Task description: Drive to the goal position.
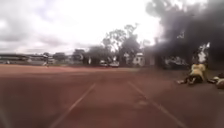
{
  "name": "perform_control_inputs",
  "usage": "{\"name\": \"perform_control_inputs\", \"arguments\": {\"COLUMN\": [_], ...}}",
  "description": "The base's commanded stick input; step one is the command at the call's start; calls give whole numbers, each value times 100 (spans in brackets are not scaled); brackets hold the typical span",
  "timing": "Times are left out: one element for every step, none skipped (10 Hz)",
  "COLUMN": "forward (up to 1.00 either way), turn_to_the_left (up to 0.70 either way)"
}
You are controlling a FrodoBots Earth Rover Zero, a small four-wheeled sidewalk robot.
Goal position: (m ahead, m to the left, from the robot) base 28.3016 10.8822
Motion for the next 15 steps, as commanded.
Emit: {"name": "perform_control_inputs", "arguments": {"forward": [85, 85, 85, 85, 85, 85, 85, 85, 85, 85, 85, 85, 85, 85, 85], "turn_to_the_left": [0, 0, 0, 0, 0, 0, 0, 0, 0, 0, 0, 0, 0, 0, 0]}}
